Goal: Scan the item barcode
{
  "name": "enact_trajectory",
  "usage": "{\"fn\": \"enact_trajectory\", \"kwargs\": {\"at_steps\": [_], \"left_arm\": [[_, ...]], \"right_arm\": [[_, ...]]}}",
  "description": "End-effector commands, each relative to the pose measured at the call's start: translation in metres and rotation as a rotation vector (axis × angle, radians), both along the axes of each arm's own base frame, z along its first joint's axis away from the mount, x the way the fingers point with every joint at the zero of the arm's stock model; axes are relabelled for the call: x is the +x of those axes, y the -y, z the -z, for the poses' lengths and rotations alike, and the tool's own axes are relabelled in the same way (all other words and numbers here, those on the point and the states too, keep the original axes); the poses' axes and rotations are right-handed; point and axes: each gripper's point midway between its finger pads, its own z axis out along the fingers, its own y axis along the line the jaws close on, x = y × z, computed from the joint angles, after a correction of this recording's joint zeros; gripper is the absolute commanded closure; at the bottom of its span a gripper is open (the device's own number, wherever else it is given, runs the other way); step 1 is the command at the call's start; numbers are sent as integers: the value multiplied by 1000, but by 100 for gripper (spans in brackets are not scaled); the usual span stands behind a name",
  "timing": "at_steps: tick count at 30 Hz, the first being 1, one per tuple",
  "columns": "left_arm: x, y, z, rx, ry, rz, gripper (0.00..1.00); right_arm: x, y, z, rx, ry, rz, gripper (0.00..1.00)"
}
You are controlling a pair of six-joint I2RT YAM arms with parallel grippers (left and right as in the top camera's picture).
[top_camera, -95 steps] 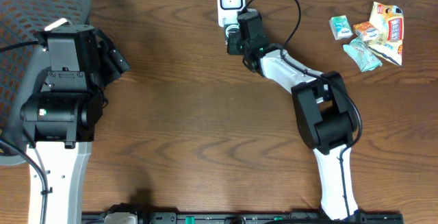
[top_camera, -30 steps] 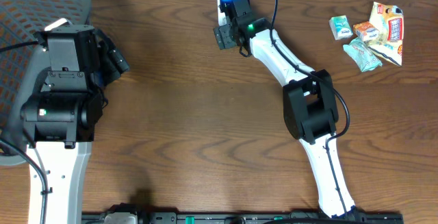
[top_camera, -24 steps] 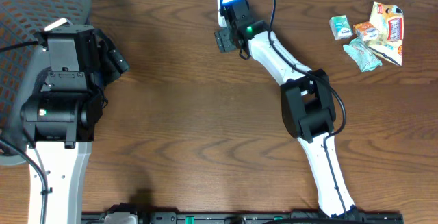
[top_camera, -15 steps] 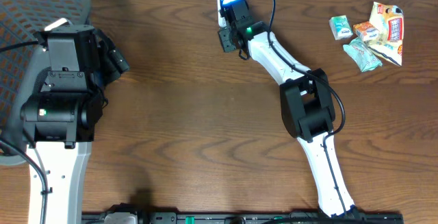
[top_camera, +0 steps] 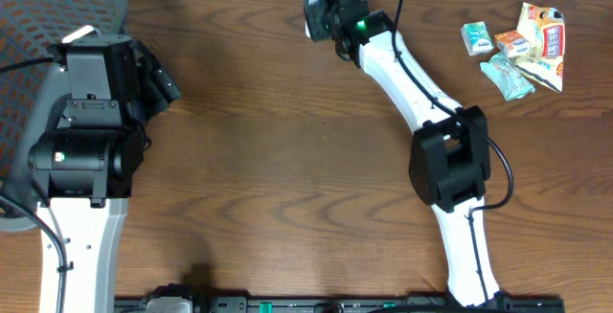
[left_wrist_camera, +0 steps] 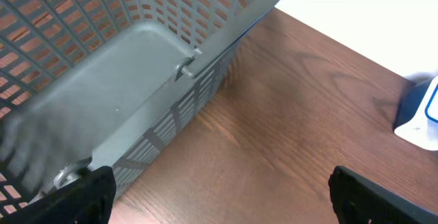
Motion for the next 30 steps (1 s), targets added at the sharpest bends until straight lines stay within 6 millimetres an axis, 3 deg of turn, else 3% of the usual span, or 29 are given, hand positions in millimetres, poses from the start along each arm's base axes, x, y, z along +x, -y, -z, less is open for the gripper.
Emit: {"fn": "enact_trajectory", "kwargs": {"at_steps": [1,4,12,16,19,25,30], "left_arm": [[-2,-3,-7,3,21,-14,2],[-2,-3,-7,3,21,-14,2],[-2,-3,-7,3,21,-14,2],[-2,-3,-7,3,21,-14,2],[-2,-3,-7,3,21,-14,2],[-2,-3,-7,3,21,-14,2],[-2,-3,-7,3,21,-14,2]], "right_arm": [[15,0,-40,59,124,21,51],[32,-4,-50,102,218,25,53],[73,-14,-14,183,417,42,48],[84,-1,6,166,469,134,49],[86,8,8,145,468,177,50],[88,19,-25,164,512,193,50],[87,56,-67,146,495,242,52]]}}
